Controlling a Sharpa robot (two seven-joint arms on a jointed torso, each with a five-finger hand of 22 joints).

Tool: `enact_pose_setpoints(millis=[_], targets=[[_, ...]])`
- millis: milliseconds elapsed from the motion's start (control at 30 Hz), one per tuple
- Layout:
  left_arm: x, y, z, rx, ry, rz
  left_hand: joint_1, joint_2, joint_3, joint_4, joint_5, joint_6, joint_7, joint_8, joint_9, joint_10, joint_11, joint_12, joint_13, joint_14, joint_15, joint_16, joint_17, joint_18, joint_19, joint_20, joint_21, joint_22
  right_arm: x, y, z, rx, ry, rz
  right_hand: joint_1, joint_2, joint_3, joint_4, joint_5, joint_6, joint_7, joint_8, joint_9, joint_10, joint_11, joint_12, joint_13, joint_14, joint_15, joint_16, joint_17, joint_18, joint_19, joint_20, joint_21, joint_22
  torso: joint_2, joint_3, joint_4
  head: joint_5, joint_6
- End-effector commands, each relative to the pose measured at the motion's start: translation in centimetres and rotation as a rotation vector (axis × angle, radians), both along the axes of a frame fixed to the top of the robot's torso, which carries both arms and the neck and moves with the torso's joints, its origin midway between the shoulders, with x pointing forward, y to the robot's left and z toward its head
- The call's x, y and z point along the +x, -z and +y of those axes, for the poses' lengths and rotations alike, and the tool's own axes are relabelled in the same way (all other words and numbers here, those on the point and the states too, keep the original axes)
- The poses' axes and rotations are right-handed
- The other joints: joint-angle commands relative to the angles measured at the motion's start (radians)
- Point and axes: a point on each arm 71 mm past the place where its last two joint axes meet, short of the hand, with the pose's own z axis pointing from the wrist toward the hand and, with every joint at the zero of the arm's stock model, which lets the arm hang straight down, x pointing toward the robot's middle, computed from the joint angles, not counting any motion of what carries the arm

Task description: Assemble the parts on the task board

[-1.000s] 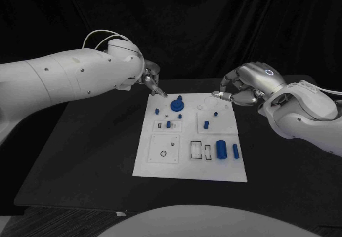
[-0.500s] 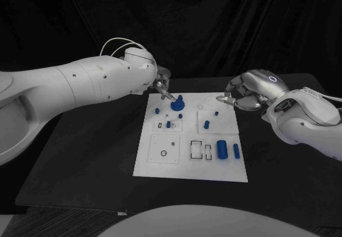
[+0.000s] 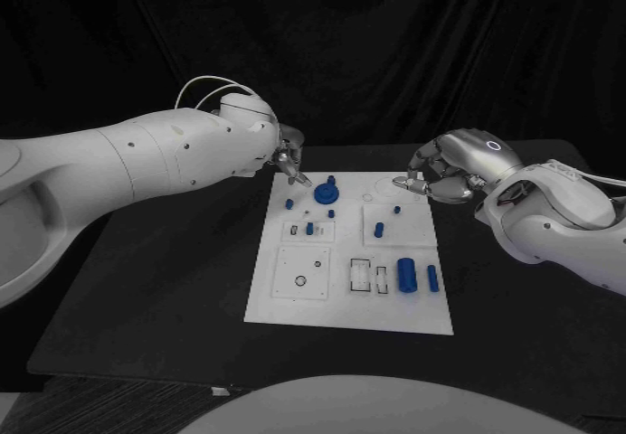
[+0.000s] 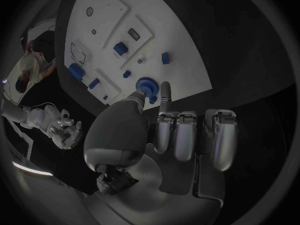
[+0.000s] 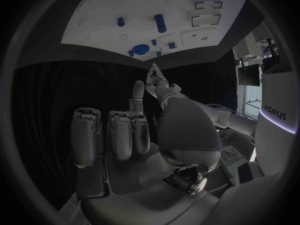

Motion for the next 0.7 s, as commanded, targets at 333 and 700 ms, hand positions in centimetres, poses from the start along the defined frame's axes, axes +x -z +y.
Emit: enact_pose_setpoints(millis=[333,700], targets=[[0.1,0.9,0.7,0.002,-0.014,0.007,0.016,0.002,0.019,-0.007,0.01,-0.013,0.008,-0.012,0.03,0.111,-0.009,0.018,0.273,0.107,-0.017,0.014,0.268,-0.004,0.079,-0.013,0.007,0.262,0.1,0.5,0.0,-0.01,0.014,0.026,0.011,0.02,0.041,0.006,0.021,-0.012,-0.001,0.009,0.018,0.108,0.005,-0.012,0.252,0.086,0.01,-0.006,0.184,-0.023,0.068,0.002,0.007,0.254,-0.006,0.003,0.0132,-0.013,0.0],[0.2,2.1,1.8,0.01,-0.046,0.022,0.016,0.004,0.018,-0.007,0.008,-0.018,0.009,-0.013,0.036,0.111,-0.008,0.018,0.273,0.107,-0.016,0.014,0.268,-0.002,0.075,-0.012,0.001,0.26,0.1,0.8,0.1,-0.015,0.012,0.038,0.018,0.02,0.044,0.005,0.028,-0.017,0.0,0.005,0.019,0.108,0.006,-0.012,0.252,0.085,0.01,-0.007,0.182,-0.022,0.066,0.003,0.004,0.253,-0.009,0.0025,0.0134,-0.015,0.0]])
